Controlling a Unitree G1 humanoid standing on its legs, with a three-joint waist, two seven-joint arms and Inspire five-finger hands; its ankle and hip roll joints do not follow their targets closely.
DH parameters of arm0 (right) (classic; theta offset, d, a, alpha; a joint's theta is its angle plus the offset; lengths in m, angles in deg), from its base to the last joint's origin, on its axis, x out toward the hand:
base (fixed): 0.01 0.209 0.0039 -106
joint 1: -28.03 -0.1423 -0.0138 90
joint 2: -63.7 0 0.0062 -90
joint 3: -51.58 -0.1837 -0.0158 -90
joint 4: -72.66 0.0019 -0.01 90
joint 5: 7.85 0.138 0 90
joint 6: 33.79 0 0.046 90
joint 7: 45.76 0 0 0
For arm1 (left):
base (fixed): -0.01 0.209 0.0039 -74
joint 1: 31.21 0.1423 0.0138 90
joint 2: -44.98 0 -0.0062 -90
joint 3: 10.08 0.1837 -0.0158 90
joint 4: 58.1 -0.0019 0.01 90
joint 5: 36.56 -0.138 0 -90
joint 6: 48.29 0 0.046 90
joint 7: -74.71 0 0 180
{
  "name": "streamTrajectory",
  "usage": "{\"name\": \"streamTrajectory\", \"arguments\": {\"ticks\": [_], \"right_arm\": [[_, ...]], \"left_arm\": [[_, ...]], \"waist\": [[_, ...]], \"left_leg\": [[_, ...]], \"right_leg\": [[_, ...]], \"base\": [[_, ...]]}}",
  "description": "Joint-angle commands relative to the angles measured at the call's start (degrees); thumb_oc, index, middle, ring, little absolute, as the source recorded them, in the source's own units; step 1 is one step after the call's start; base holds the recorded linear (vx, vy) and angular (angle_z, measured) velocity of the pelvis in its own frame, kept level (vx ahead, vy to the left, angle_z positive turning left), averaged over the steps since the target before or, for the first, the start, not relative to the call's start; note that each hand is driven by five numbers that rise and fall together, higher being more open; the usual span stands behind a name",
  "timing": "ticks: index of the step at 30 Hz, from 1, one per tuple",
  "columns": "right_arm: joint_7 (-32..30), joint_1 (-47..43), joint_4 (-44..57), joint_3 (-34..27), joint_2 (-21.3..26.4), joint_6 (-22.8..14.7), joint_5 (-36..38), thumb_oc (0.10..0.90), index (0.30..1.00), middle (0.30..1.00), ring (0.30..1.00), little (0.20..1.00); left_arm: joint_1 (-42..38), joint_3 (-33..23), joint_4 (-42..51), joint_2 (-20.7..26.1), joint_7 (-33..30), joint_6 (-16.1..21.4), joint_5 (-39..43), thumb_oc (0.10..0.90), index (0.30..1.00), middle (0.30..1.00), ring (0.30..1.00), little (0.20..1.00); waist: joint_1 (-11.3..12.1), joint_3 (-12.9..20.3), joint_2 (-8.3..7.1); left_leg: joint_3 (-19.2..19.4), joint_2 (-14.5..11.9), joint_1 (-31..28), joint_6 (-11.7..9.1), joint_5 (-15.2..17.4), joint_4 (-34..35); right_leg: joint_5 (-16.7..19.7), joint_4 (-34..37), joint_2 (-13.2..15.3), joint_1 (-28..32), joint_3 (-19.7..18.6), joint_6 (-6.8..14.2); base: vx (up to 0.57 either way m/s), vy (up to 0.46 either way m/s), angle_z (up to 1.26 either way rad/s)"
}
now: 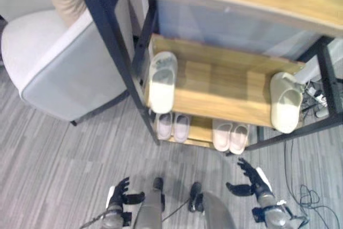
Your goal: Arrange the slippers neatly on the shoe rack.
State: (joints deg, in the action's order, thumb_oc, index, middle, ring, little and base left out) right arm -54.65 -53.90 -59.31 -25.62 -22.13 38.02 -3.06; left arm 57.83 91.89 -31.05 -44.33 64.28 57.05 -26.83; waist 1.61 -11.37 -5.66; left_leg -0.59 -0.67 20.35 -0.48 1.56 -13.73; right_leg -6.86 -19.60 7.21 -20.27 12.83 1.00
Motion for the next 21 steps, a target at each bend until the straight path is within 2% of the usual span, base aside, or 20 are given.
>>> {"name": "streamTrajectory", "arguments": {"ticks": [1,3,4,5,6,7,8,9,10,12,13,16,19,21], "right_arm": [[-7.43,-0.45,-1.24,-4.73,1.59,-1.8,-2.11,0.8,0.9,0.9,0.9,0.9],[-7.62,-0.04,-5.77,-6.69,-0.92,-1.28,2.02,0.8,0.9,0.9,0.9,0.9],[-6.24,1.67,-7.97,-9.94,-1.72,-0.85,5.91,0.8,0.9,0.9,0.9,0.9],[-6.24,1.66,-7.96,-9.93,-1.74,-0.84,5.91,0.8,0.9,0.9,0.9,0.9],[-7.02,0.13,-12.93,-9.87,-2.56,-0.63,7.29,0.8,0.9,0.9,0.9,0.9],[-7.09,-1.43,-13.76,-9.66,-2.83,-0.51,6.99,0.8,0.9,0.9,0.9,0.9],[-7.7,-1.87,-11.88,-10.34,-2.14,-0.02,5.81,0.8,0.9,0.9,0.9,0.9],[-7.82,-1.34,-11.28,-10.94,-2.03,0.1,5.62,0.8,0.9,0.9,0.9,0.9],[-6.7,-1.07,-13.14,-11.9,-3.34,0.92,7.23,0.8,0.9,0.9,0.9,0.9],[-6.76,-0.89,-13.19,-11.76,-3.26,1.21,6.77,0.8,0.9,0.9,0.9,0.9],[-7.01,-0.72,-14.18,-12.36,-3.3,2.13,5.44,0.8,0.9,0.9,0.9,0.9],[-5.27,-0.8,-15.32,-11.66,-2.59,3.3,4.72,0.8,0.9,0.9,0.9,0.9],[-3.97,-0.79,-14.22,-9.61,-1.09,3.48,2.21,0.8,0.9,0.9,0.9,0.9],[-4.04,-0.5,-14.23,-9.23,-0.7,3.32,1.72,0.8,0.9,0.9,0.9,0.9]], "left_arm": [[-0.61,3.11,-0.75,-1.6,0.23,2.12,-8.52,0.8,0.9,0.9,0.9,0.9],[-0.78,4.97,-0.9,-2.59,0.08,2.24,-11.2,0.8,0.9,0.9,0.9,0.9],[2.44,3.87,23.34,4.69,5.17,0.97,-5.84,0.8,0.9,0.9,0.9,0.9],[2.46,3.85,23.4,4.73,5.19,0.93,-5.83,0.8,0.9,0.9,0.9,0.9],[5.09,9.32,21.41,2.64,2.8,4.26,-11.22,0.8,0.9,0.9,0.9,0.9],[5.35,11.45,21.79,2.41,3.23,4.66,-14.43,0.8,0.9,0.9,0.9,0.9],[3.54,15.93,28.99,6.1,6.53,4.92,-22.56,0.8,0.9,0.9,0.9,0.9],[3.39,14.87,32.53,7.17,7.32,4.9,-22.34,0.8,0.9,0.9,0.9,0.9],[2.01,14.32,37.56,9.96,7.94,5.68,-22.19,0.8,0.9,0.9,0.9,0.9],[1.39,14.17,38.92,10.3,8.35,5.43,-22.11,0.8,0.9,0.9,0.9,0.9],[1.1,14.06,43.33,11.63,11.51,5.04,-20.25,0.8,0.9,0.9,0.9,0.9],[2.64,14.04,48.96,12.26,16.12,3.78,-14.79,0.8,0.9,0.9,0.9,0.9],[1.01,15.92,54.35,12.06,22.05,1.96,-7.3,0.8,0.9,0.9,0.9,0.9],[-1.39,16.66,55.87,10.95,21.92,2.16,-5.62,0.8,0.9,0.9,0.9,0.9]], "waist": [[-1.2,4.0,2.58],[-1.6,5.75,3.79],[-0.8,6.29,5.93],[-0.85,6.49,5.9],[-0.41,5.87,6.51],[-0.4,5.38,6.96],[-0.82,4.51,7.71],[-0.98,4.76,8.23],[-2.52,4.35,9.09],[-2.57,4.64,9.34],[-2.32,6.12,8.85],[-2.11,7.48,8.86],[-2.59,7.0,8.14],[-2.96,6.46,7.57]], "left_leg": [[-0.47,-0.93,-11.29,-2.48,-1.39,12.53],[0.94,-0.48,-15.36,-2.6,-1.78,16.18],[2.63,0.03,-18.89,-2.19,-1.79,18.01],[2.58,0.07,-18.61,-2.16,-1.96,18.03],[3.37,0.04,-20.11,-1.69,-1.19,18.09],[3.33,-0.13,-20.7,-1.38,-1.15,18.11],[5.19,0.42,-22.17,-0.94,-0.16,17.25],[4.74,0.55,-22.63,-0.75,0.07,17.09],[3.5,-0.23,-23.46,-0.92,0.17,16.45],[3.67,-0.55,-23.72,-1.12,0.22,16.39],[3.12,-0.66,-22.95,-1.58,0.39,15.95],[3.47,-2.8,-23.31,-3.36,-0.81,16.56],[2.7,-5.39,-21.74,-5.79,-1.89,14.35],[2.65,-6.32,-20.3,-6.54,-2.37,11.53]], "right_leg": [[4.11,9.78,-1.3,7.35,0.49,5.07],[5.15,13.49,-1.64,10.83,0.0,5.79],[4.63,12.52,-1.49,12.99,0.26,6.43],[4.86,12.72,-1.47,12.81,0.31,6.44],[3.74,9.95,-1.01,13.18,0.7,6.45],[3.71,7.82,-0.7,12.22,0.77,6.64],[3.32,4.6,1.57,12.92,1.19,8.33],[4.12,4.18,2.38,13.01,0.95,8.55],[7.27,4.42,3.65,13.48,-6.42,9.72],[7.46,5.7,3.97,14.35,-7.3,9.48],[5.47,10.88,3.92,17.23,-6.78,9.25],[4.23,13.22,2.04,18.89,-6.22,8.61],[3.21,17.35,-0.85,21.86,-5.3,6.5],[2.84,18.23,-1.36,22.9,-4.72,5.72]], "base": [[0.14,-0.015,-0.04],[0.13,0.012,-0.09],[0.08,0.025,-0.13],[0.03,0.004,-0.27],[-0.05,-0.019,-0.33],[-0.07,-0.029,-0.31],[-0.05,-0.056,-0.48],[-0.08,-0.259,-0.71],[-0.07,-0.312,-0.8],[-0.06,-0.26,-0.1],[-0.02,-0.269,0.34],[0.0,-0.323,0.26],[-0.04,-0.366,0.13],[-0.03,-0.264,0.12]]}}
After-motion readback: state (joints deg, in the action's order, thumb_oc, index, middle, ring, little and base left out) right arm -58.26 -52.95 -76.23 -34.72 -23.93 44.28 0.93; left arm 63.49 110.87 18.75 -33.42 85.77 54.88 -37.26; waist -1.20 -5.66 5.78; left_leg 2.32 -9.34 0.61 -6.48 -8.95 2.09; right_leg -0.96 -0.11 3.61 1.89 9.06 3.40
